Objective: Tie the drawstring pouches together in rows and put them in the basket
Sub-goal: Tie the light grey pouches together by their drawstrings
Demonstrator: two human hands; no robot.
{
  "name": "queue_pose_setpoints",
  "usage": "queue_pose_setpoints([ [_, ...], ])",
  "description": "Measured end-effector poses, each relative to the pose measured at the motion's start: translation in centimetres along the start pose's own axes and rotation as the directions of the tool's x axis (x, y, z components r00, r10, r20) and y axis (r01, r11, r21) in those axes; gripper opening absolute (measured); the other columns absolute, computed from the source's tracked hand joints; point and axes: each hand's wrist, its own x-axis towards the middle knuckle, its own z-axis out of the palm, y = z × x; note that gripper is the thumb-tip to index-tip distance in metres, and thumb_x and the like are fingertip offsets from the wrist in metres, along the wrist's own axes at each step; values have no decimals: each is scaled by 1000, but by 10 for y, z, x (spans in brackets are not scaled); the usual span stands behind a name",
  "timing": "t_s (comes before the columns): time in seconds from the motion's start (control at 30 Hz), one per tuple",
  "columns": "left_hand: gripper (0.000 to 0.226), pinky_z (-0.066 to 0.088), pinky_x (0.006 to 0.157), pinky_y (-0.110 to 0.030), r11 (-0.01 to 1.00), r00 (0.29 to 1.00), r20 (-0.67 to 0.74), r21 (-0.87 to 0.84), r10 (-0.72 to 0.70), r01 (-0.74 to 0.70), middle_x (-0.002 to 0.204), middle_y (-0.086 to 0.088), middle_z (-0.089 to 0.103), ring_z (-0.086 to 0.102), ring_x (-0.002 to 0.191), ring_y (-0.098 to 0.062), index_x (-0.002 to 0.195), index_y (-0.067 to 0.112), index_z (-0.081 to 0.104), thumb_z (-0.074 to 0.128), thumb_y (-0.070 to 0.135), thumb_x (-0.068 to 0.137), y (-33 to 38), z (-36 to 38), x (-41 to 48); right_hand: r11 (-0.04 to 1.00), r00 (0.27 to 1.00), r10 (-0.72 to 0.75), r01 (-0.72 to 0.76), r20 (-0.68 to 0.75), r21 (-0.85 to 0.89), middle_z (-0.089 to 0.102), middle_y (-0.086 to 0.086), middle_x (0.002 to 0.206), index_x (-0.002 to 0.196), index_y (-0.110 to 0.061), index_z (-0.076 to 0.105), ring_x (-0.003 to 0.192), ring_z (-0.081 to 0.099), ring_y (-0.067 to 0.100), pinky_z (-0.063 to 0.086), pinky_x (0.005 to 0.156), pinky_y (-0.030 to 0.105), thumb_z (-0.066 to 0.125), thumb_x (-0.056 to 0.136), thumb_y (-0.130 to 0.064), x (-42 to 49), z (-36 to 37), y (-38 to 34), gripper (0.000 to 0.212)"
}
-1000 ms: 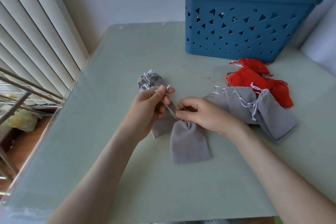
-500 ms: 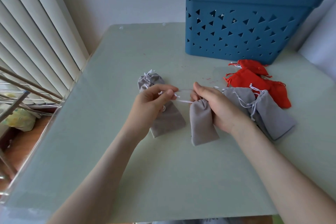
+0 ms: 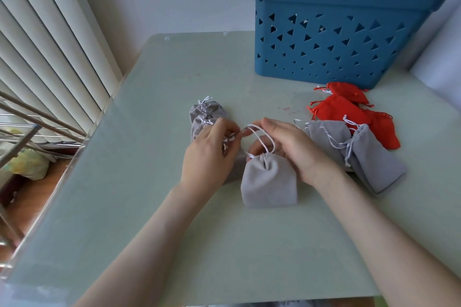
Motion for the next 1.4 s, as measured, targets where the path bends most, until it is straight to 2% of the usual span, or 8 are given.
queue_pose_setpoints([
  [0.13, 11, 39, 54, -22, 997, 997, -35, -32, 71, -72, 76, 10, 54, 43, 65, -5, 89, 23, 54, 51, 33, 87, -1, 2, 0, 995, 1000, -30, 30, 0, -92, 66, 9, 65, 100, -19, 66, 59, 64, 17, 50, 58, 22, 45, 95, -3, 5, 4, 5, 27],
  [0.33, 24, 41, 58, -25, 993, 995, 3, -50, 103, -103, 77, -1, 64, 51, 71, -11, 87, 10, 65, 52, 31, 87, -5, 5, -1, 981, 990, -142, 140, -5, -135, 68, 7, 73, 88, -9, 63, 63, 64, 13, 50, 62, 21, 59, 88, -4, 10, 2, 12, 7],
  [0.57, 15, 46, 60, -34, 972, 980, -6, -132, -197, 194, 78, 4, 72, 62, 65, -20, 81, 17, 53, 53, 22, 95, 1, -1, 2, 949, 958, -225, 173, -180, -263, 64, 5, 66, 78, -9, 55, 57, 60, 10, 46, 55, 20, 50, 94, 1, 11, -3, 12, 20],
  [0.67, 22, 51, 61, -31, 861, 916, 7, -337, -401, 380, 82, 11, 73, 64, 61, -17, 78, 21, 44, 46, 20, 100, 5, -7, 6, 978, 935, -194, 209, -296, 19, 68, 11, 78, 81, -9, 49, 66, 67, 14, 52, 62, 24, 40, 100, -6, 14, -8, 7, 21],
  [0.83, 28, 52, 72, -32, 491, 784, 143, -708, -605, 508, 77, -4, 71, 63, 69, -18, 75, 11, 50, 41, 14, 102, -4, -14, 18, 827, 937, -24, 214, -348, 520, 74, 9, 80, 75, -11, 45, 75, 72, 17, 57, 66, 25, 28, 105, -24, 10, -17, -10, 37],
  [1.0, 32, 49, 63, -18, 343, 814, 308, -791, -493, 507, 66, 4, 68, 59, 62, -8, 77, 7, 56, 36, 9, 102, 3, -18, 18, 810, 905, 19, 235, -425, 538, 57, -1, 51, 73, -14, 43, 48, 61, 12, 51, 49, 19, 33, 104, -25, 12, -15, -8, 35],
  [1.17, 41, 44, 59, -19, 286, 871, 397, -832, -291, 475, 67, 0, 63, 51, 57, -11, 63, 18, 63, 43, 14, 98, 8, -22, 16, 911, 961, -77, 175, -264, 373, 45, -3, 53, 75, -14, 43, 43, 42, 10, 39, 45, 17, 40, 101, -17, 6, -13, -13, 27],
  [1.4, 27, 42, 55, -16, 211, 845, 523, -818, -110, 534, 63, -2, 58, 46, 53, -10, 72, 7, 47, 63, 21, 88, 14, -25, 12, 968, 975, 221, -218, -12, 125, 58, 3, 61, 97, -9, 56, 38, 44, 4, 40, 44, 13, 48, 93, 1, -2, -5, -6, 14],
])
